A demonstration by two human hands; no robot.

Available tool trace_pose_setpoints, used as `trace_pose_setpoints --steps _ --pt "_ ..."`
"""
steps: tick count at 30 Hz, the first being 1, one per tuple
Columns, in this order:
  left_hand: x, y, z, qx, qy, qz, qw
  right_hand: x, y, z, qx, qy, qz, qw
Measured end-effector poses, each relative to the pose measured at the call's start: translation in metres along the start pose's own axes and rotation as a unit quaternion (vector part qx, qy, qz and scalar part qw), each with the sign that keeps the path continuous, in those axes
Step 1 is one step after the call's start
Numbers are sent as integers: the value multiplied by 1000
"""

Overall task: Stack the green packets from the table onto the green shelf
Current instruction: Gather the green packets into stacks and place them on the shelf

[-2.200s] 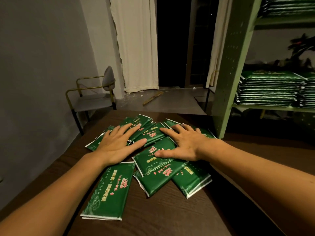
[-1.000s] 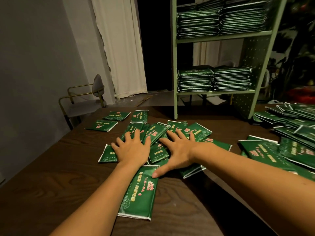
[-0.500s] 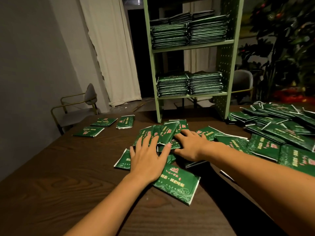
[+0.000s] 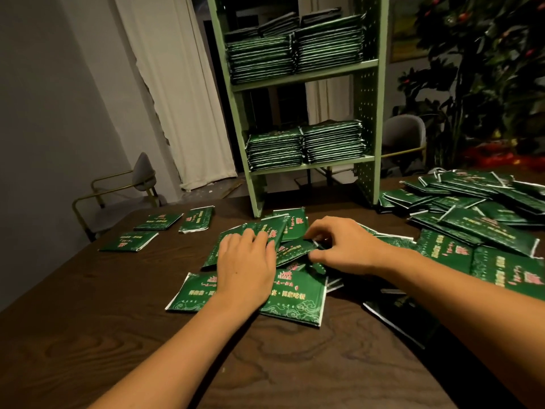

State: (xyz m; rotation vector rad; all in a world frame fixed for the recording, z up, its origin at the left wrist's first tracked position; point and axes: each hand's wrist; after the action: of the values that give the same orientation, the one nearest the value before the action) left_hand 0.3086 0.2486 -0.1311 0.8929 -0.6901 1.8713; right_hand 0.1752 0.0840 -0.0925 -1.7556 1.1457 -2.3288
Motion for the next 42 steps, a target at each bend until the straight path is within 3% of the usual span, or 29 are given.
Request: trace_pose_setpoints --steps 4,8,13,20,27,42 --pt "-9 5 12 -4 2 -9 1000 -12 -1 10 24 40 -1 999" --pt "-5 4 15 17 -76 -85 993 -17 -13 20 43 77 -105 991" --pt "23 -24 24 48 -62 -157 984 -11 -52 30 81 126 -138 979" --pt "30 -107 2 99 -135 -64 984 -55 -118 57 103 -27 -161 981" --pt "29 -198 -9 159 -184 -24 970 -105 -170 111 94 -124 -193 969" --pt "-39 -324 29 226 -300 -9 927 -179 -197 216 12 -149 -264 953"
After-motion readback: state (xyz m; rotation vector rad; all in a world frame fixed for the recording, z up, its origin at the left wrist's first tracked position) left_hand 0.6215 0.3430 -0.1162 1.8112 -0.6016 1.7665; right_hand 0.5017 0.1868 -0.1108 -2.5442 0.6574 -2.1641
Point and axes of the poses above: each hand's wrist, its own z-axis towards the middle knuckle, its own x-axis out of the back of the hand, y = z × x, and after that the axes turned 13 degrees about -x, right-handed
